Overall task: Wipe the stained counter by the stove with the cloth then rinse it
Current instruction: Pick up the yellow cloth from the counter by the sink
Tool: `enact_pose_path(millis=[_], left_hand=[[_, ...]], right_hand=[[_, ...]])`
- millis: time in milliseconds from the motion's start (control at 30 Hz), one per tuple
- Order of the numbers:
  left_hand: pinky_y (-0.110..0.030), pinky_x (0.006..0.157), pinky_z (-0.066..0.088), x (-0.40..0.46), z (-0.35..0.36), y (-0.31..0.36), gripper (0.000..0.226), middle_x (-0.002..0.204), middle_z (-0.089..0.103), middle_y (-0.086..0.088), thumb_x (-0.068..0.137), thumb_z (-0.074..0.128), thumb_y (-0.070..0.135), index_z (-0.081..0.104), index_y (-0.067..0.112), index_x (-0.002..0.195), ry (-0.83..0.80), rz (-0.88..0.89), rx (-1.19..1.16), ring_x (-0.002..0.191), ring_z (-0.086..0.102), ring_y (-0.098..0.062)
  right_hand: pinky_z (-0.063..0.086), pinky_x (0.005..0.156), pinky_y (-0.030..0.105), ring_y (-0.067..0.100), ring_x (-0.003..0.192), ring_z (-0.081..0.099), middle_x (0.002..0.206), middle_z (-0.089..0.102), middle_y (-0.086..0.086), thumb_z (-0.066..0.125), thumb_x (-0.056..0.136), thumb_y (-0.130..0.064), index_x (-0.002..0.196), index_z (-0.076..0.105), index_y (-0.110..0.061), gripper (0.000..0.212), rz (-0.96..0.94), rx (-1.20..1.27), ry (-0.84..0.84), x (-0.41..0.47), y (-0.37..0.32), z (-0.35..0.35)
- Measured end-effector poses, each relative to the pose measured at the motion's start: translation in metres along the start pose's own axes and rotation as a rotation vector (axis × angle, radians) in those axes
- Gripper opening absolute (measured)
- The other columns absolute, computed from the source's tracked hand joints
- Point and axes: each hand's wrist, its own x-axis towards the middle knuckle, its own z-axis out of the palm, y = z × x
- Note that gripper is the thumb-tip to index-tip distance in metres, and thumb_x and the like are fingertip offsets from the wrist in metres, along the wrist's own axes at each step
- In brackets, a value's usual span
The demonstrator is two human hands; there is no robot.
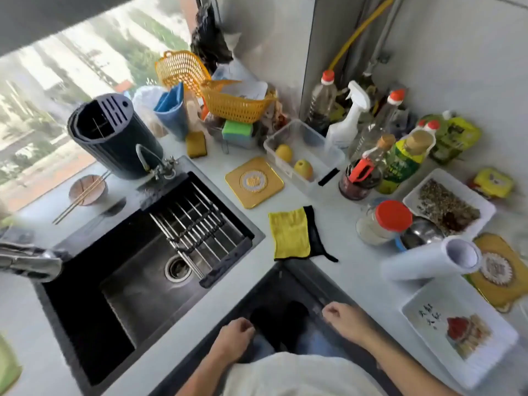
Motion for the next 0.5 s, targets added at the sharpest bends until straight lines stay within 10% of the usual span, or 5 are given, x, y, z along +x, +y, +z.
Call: enact_pose_path(millis=[500], left_hand=[[-0.028,0.096,0.047,-0.017,0.007,-0.006,0.025,0.127,0.075,0.002,0.102,0.056,0.03,0.073,0.025,0.12,-0.036,0.007,0.021,0.122,0.067,-0.023]], right_hand=[[0.053,0.083,0.029,0.009,0.094,0.067,0.089,0.071,-0.018,0.056,0.102,-0.031,0.101,0.071,-0.033,0.015,-0.006,0.113,0.01,-0.003,0.005,0.018]])
